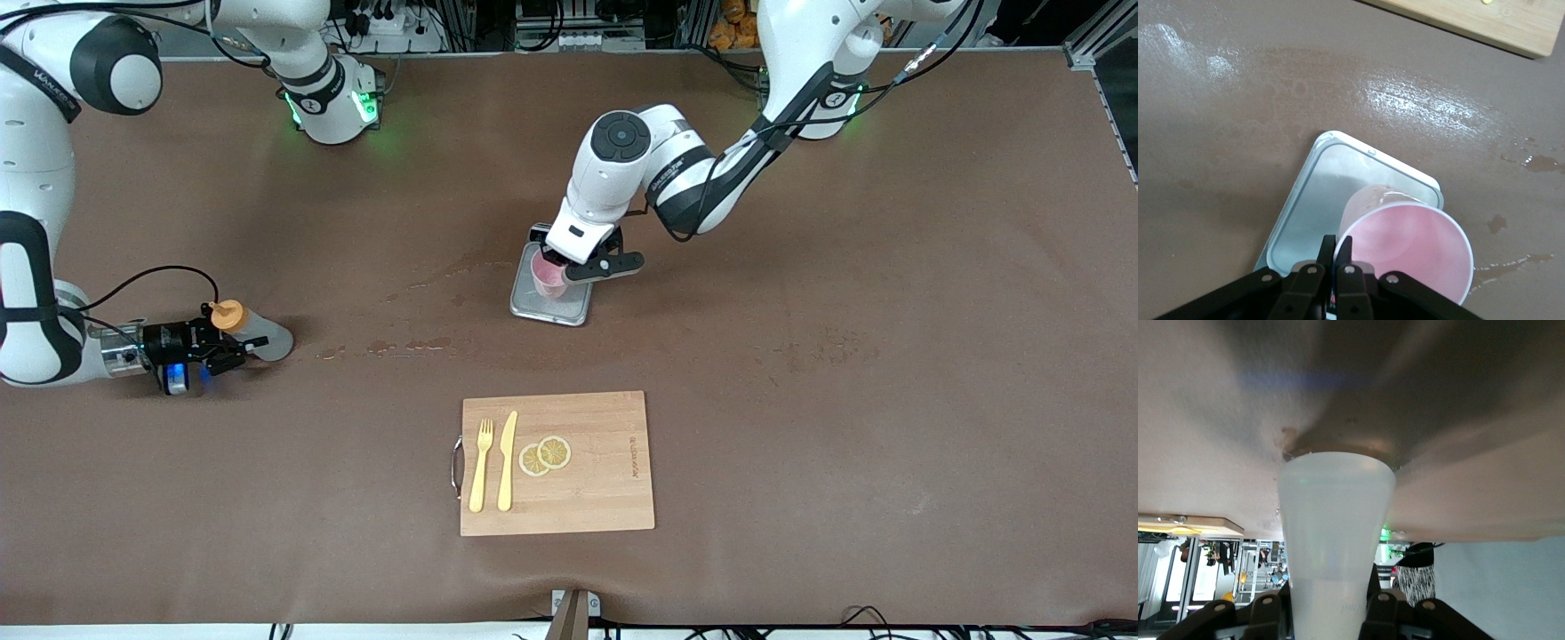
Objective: Add sauce to pink cup with both arms
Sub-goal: 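Release the cup on the scale while the right gripper lifts the bottle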
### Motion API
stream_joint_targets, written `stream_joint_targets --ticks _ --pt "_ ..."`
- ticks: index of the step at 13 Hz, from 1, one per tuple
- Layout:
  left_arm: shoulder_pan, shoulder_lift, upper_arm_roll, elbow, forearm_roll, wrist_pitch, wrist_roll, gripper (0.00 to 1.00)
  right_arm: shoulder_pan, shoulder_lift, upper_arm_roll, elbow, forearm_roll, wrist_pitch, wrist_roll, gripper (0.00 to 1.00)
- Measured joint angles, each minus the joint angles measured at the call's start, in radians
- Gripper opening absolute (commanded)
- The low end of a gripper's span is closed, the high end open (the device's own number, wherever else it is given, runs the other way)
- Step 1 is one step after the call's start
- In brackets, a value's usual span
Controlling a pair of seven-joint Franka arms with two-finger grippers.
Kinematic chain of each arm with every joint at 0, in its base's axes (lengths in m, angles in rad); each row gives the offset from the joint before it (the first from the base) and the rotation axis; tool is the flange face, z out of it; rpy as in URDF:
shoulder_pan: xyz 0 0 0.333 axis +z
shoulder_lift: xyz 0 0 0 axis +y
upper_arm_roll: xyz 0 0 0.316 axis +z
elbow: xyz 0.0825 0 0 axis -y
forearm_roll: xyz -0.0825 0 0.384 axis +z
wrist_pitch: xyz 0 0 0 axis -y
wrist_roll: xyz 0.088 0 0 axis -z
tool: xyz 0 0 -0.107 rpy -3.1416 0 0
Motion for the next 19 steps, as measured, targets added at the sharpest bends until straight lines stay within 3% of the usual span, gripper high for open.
stream_joint_targets --ticks 5,11,12,13,14,19 --pt "-0.024 0.030 0.000 0.001 0.112 0.000 -0.079 0.00 0.016 -0.004 0.003 0.110 0.001 -0.096 0.172 0.38" --pt "-0.046 0.054 0.002 0.003 0.133 0.000 -0.093 0.00 0.098 -0.050 0.003 0.175 -0.003 -0.124 0.354 0.39" --pt "-0.046 0.055 0.003 0.004 0.133 0.000 -0.093 0.25 0.110 -0.057 0.003 0.178 -0.009 -0.124 0.370 0.40" --pt "-0.046 0.055 0.003 0.006 0.133 0.000 -0.093 0.57 0.123 -0.064 0.003 0.184 -0.021 -0.125 0.391 0.40" --pt "-0.046 0.056 0.003 0.008 0.133 0.000 -0.093 1.00 0.135 -0.070 0.003 0.192 -0.034 -0.125 0.411 0.40" --pt "-0.041 0.054 0.007 0.033 0.133 -0.027 -0.093 1.00 0.197 -0.110 0.003 0.206 -0.124 -0.129 0.474 0.40"
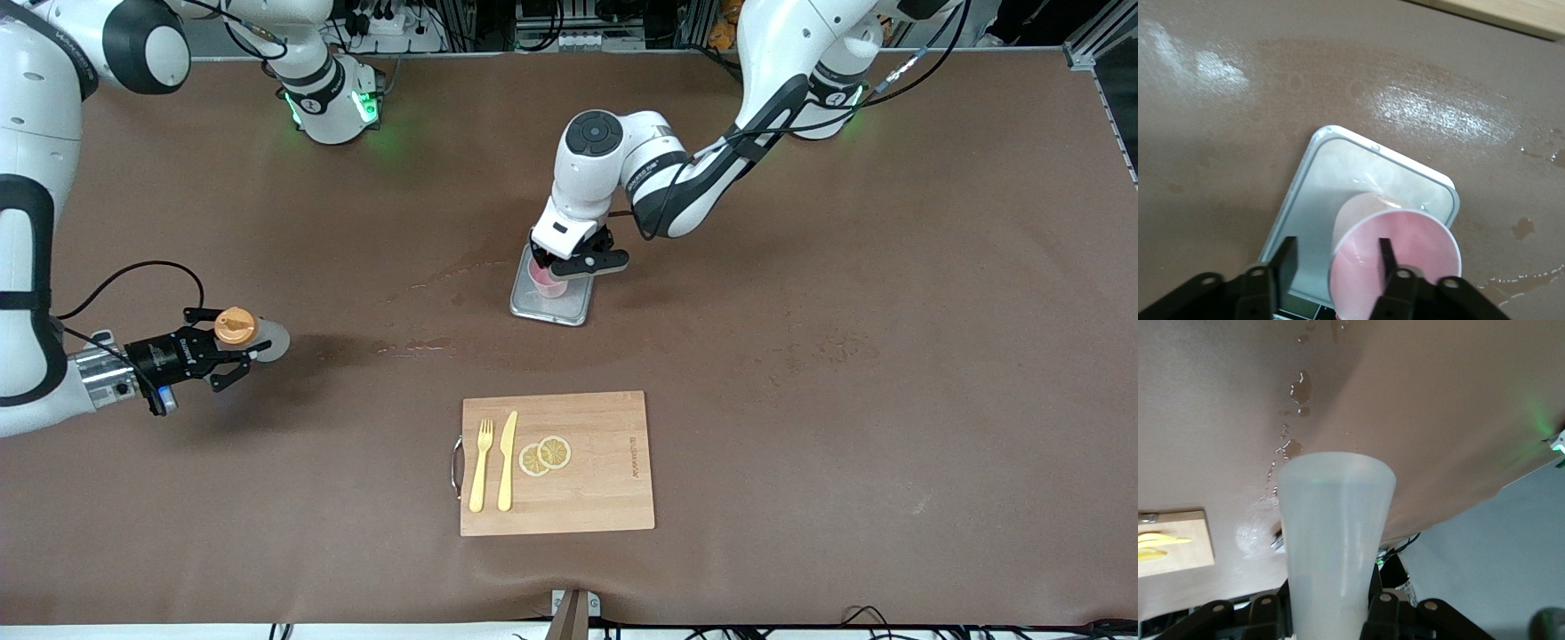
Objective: Add sauce to pink cup with both arms
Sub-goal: 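Release the cup on the scale while the right gripper lifts the bottle, then retract the left gripper while the right gripper brings the bottle over the cup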
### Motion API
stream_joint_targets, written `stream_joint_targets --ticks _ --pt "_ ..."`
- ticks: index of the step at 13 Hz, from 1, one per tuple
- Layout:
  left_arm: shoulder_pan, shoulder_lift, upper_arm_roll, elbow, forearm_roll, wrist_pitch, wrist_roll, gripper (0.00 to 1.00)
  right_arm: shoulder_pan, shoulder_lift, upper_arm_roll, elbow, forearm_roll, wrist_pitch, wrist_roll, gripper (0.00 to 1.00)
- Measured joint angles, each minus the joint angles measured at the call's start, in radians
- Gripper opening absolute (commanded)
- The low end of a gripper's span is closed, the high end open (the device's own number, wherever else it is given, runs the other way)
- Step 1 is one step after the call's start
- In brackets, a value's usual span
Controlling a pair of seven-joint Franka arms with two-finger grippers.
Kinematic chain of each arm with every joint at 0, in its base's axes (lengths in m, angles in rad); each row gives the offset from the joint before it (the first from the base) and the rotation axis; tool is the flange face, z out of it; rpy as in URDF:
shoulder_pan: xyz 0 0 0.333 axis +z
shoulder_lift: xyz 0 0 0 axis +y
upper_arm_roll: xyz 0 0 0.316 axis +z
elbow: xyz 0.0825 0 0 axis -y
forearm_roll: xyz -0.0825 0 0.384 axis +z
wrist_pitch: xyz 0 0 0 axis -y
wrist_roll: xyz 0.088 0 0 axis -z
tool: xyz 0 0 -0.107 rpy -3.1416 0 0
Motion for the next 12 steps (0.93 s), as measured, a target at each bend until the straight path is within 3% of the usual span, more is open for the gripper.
stream_joint_targets --ticks 7,12 --pt "0.091 -0.124 0.002 0.202 0.006 -0.363 0.071 1.00 0.136 -0.050 -0.001 0.016 -0.107 0.001 0.153 0.40" --pt "0.293 -0.182 0.001 0.237 -0.032 -0.394 0.382 1.00 0.277 -0.091 -0.002 0.023 -0.218 0.037 0.270 0.40"
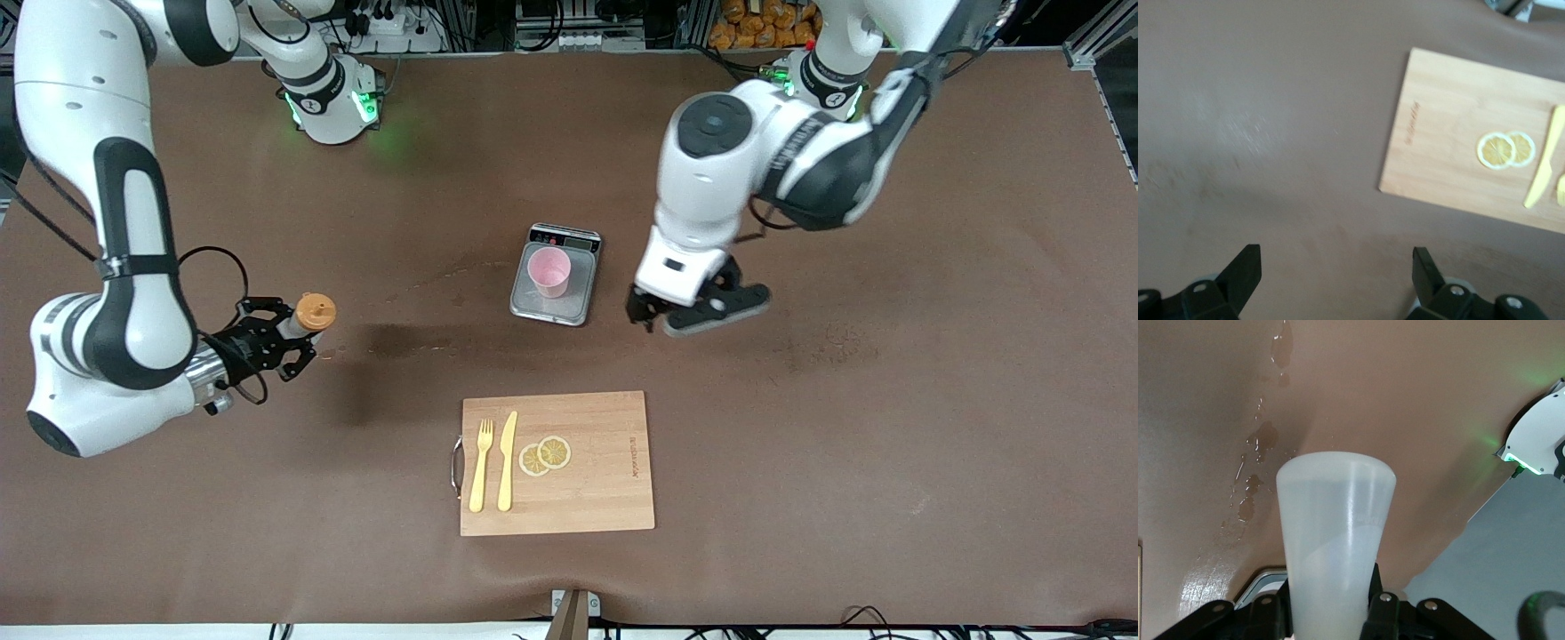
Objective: Add sauce to pink cup with both arms
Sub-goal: 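Retract the left gripper while the right gripper brings the bottle over the cup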
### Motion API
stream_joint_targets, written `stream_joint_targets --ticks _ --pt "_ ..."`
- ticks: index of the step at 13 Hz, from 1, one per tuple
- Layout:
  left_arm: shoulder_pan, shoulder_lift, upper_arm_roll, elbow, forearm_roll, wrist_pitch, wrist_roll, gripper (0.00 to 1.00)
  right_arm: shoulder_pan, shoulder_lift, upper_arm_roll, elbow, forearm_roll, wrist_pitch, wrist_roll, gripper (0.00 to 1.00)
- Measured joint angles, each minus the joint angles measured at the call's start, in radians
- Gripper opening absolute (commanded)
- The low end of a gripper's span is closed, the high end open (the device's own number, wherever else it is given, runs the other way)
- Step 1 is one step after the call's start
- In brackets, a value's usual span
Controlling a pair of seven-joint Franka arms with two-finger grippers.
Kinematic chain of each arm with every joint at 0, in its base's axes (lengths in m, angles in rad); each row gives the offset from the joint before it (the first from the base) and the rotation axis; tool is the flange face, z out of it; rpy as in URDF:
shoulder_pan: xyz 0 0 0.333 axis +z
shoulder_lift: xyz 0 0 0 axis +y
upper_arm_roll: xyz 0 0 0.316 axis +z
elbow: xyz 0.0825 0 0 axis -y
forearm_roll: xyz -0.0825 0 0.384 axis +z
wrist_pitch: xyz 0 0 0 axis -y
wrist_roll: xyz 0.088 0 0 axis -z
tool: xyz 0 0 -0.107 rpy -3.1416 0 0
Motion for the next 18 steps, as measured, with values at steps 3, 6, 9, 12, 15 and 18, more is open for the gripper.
stream_joint_targets --ticks 3,6,9,12,15,18 --pt "0.108 -0.001 -0.001 0.038 -0.030 -0.050 0.224 1.00 0.066 -0.016 0.000 0.000 -0.058 0.007 0.076 0.40" --pt "0.197 -0.010 -0.001 0.068 -0.069 -0.105 0.381 1.00 0.126 -0.016 0.000 -0.001 -0.096 0.021 0.153 0.39" --pt "0.271 -0.047 -0.002 0.075 -0.080 -0.162 0.477 1.00 0.189 -0.016 0.000 -0.002 -0.118 0.030 0.248 0.39" --pt "0.339 -0.079 -0.002 0.076 -0.096 -0.247 0.588 1.00 0.245 -0.016 0.000 -0.003 -0.131 0.031 0.349 0.39" --pt "0.383 -0.108 -0.002 0.079 -0.100 -0.287 0.615 1.00 0.302 -0.015 0.000 -0.004 -0.150 0.031 0.443 0.38" --pt "0.395 -0.160 -0.002 0.082 -0.150 -0.340 0.616 1.00 0.367 -0.012 0.000 -0.010 -0.185 0.036 0.543 0.39"
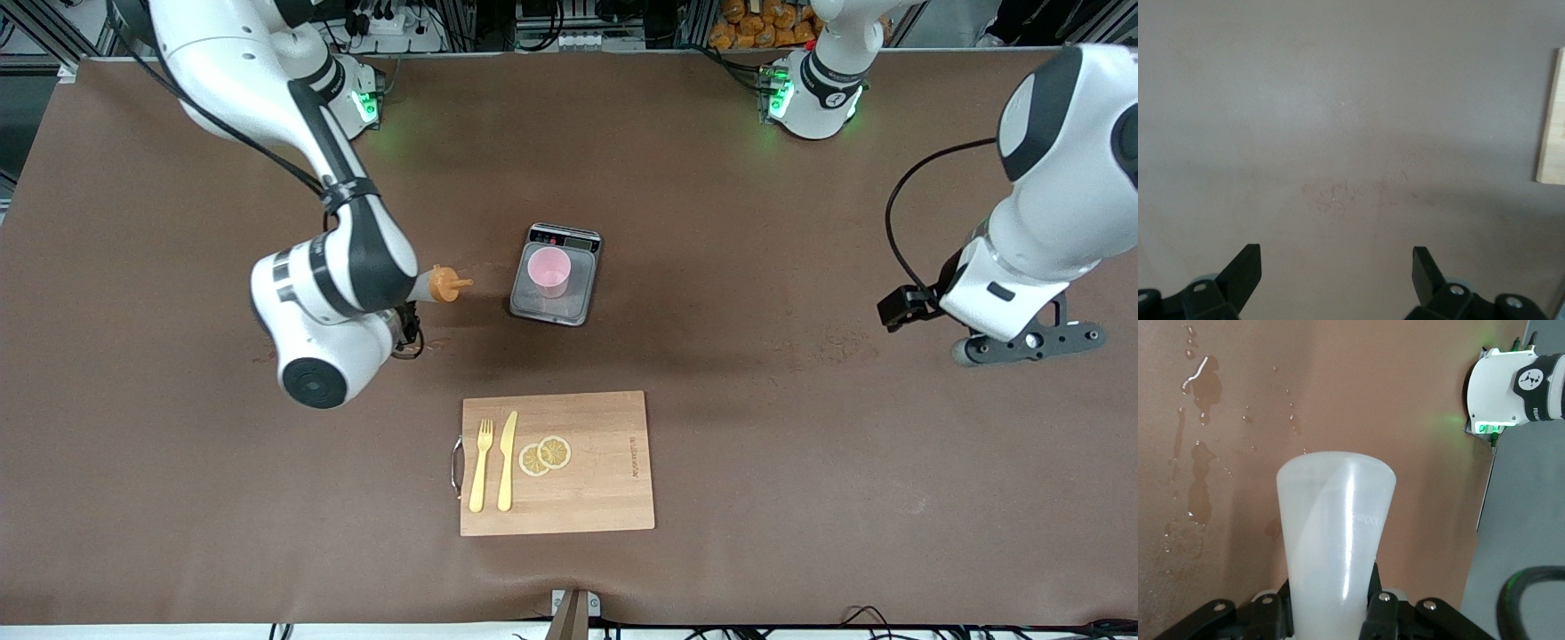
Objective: Add sauce to pink cup with both arms
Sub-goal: 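Retract the left gripper while the right gripper brings the bottle over the cup, then tilt the white bottle with the right gripper to squeeze sauce into the cup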
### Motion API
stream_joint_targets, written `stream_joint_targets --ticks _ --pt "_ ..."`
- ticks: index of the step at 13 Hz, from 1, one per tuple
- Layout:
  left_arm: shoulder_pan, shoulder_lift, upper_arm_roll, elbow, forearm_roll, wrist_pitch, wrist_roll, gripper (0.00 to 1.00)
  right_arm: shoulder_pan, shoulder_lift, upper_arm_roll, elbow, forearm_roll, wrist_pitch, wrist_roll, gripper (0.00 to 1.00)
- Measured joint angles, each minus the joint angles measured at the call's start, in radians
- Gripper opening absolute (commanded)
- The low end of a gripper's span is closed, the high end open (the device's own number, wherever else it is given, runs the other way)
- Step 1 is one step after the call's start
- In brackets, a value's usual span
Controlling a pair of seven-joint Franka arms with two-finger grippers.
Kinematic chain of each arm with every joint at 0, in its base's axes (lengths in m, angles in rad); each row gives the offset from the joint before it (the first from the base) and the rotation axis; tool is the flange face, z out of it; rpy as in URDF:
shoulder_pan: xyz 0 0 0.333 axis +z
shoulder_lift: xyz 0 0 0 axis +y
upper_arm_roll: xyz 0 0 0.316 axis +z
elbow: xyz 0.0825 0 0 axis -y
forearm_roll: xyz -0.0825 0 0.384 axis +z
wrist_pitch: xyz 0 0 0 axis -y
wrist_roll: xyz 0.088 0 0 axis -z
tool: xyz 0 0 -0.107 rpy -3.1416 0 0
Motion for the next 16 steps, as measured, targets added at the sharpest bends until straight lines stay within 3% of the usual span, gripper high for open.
stream_joint_targets --ticks 2,3,5,7,11,16 --pt "0.012 -0.038 0.016 0.000 -0.037 -0.016 0.037 1.00 0.039 0.006 0.000 -0.003 -0.022 0.014 0.057 0.39" --pt "-0.012 -0.058 0.066 0.000 -0.053 -0.024 0.083 1.00 0.055 0.011 0.000 -0.004 -0.038 0.022 0.083 0.39" --pt "-0.119 -0.090 0.247 0.000 -0.114 -0.047 0.175 1.00 0.095 0.030 0.000 -0.005 -0.070 0.033 0.135 0.38" --pt "-0.166 -0.108 0.372 -0.001 -0.179 -0.072 0.266 1.00 0.129 0.049 0.000 -0.006 -0.080 0.048 0.179 0.38" --pt "-0.189 -0.138 0.422 -0.009 -0.203 -0.091 0.313 1.00 0.162 0.055 0.000 -0.006 -0.088 0.055 0.232 0.35" --pt "-0.260 -0.177 0.455 -0.039 -0.203 -0.092 0.312 1.00 0.204 0.082 0.000 -0.010 -0.169 0.055 0.292 0.35"
